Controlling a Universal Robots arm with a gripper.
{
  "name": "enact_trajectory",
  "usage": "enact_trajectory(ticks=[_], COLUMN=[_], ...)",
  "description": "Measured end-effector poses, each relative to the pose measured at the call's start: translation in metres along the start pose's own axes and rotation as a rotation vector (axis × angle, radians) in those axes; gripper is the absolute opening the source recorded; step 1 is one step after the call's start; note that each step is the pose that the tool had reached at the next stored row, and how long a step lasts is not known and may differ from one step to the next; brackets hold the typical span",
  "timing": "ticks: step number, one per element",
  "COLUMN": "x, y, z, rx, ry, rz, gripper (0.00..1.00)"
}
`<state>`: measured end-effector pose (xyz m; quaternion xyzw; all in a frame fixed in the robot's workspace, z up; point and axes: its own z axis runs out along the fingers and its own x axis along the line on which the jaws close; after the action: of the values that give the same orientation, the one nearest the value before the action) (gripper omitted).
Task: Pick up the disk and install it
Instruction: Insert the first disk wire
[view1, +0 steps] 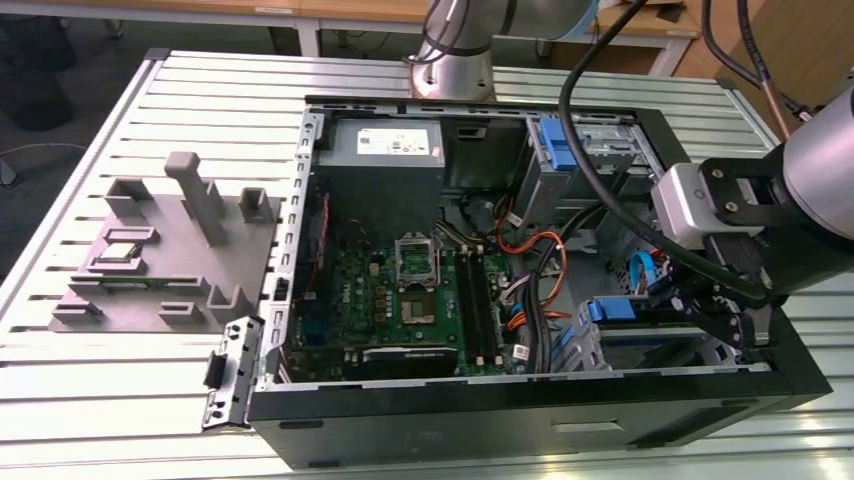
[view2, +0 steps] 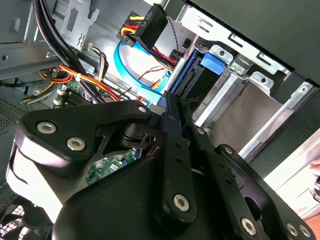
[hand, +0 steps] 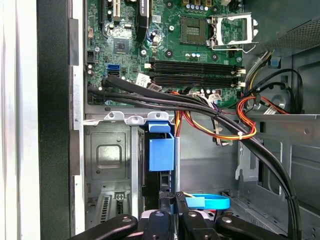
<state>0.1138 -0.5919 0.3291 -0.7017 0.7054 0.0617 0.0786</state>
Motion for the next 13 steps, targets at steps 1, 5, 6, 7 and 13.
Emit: enact_trajectory(ticks=[1,5,6,7,13], x=[0.0,0.0001,0.0,0.0,-0.0011], y=[0.0,0.0,0.0,0.0,-0.0001], z=[0.0001,0.0002,0.0002,0.0001,-0.0055], rx=[0.0,0.0,0.0,0.0,0.0], ry=[-0.0001,-0.0003,-0.0002,-0.0001,-0.0001], rz=[0.0,0.0,0.0,0.0,0.0], gripper=[0.16,0.23,0.29,0.29,0.29])
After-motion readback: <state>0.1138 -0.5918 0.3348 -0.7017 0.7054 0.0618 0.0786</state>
